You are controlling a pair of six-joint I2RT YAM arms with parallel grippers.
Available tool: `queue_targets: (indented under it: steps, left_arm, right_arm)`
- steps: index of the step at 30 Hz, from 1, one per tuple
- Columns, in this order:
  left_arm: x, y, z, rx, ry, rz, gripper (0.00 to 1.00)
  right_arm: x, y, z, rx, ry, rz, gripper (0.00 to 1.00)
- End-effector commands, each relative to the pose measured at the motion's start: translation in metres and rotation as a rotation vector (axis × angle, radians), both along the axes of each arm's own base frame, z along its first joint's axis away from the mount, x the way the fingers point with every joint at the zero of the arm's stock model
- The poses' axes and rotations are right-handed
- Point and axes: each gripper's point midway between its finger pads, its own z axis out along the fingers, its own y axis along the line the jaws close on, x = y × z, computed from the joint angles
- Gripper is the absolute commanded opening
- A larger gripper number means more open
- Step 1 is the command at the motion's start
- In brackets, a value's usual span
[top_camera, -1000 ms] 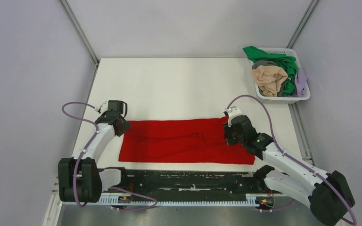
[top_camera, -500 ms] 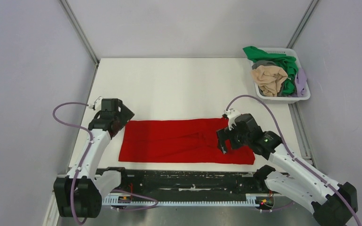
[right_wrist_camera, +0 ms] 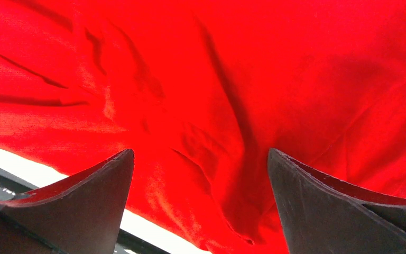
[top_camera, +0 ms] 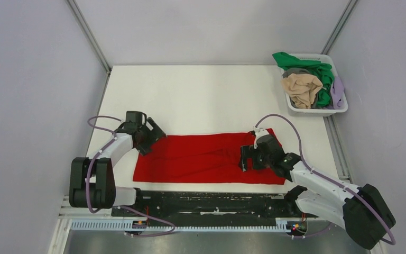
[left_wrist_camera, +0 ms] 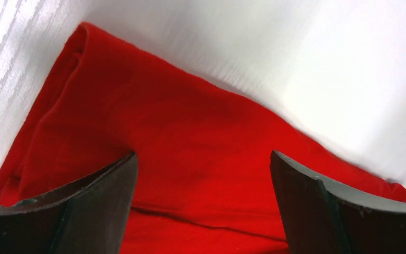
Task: Fold and stack the t-shirts
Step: Rotate the tshirt 90 degrees
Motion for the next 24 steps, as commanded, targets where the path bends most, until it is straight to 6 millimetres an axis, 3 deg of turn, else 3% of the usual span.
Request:
queue_targets:
  steps: [1,5,10,17,23,24]
  left_arm:
    - [-0.005,-0.001,-0.016,0.013,0.011,-0.052,1.0]
    - [-0.015,0.0,-0.026,0.014,0.044,-0.048,1.0]
    - [-0.026,0.001,-0.028,0.008,0.052,-0.026,1.0]
    - [-0.041,-0.019,-0.022,-0.054,0.029,0.012,1.0]
    - [-0.057,-0.064,-0.019,-0.062,0.005,-0.033,1.0]
    - [-0.063,-0.071,-0.021,-0.069,0.019,-0.046,1.0]
  right_arm:
    - [0.009,0.002,-0.012,0.066,-0.004,-0.104,0.98]
    - [0.026,-0.003,-0.022,0.11,0.002,-0.154,0.98]
    - [0.085,-0.005,-0.01,0.168,-0.039,-0.148,0.98]
    - [0.193,-0.007,0.003,0.17,-0.102,-0.176,0.98]
    - [0.283,0.019,0.008,0.256,-0.126,-0.161,0.98]
    - [0.297,0.024,0.002,0.262,-0.116,-0.159,0.98]
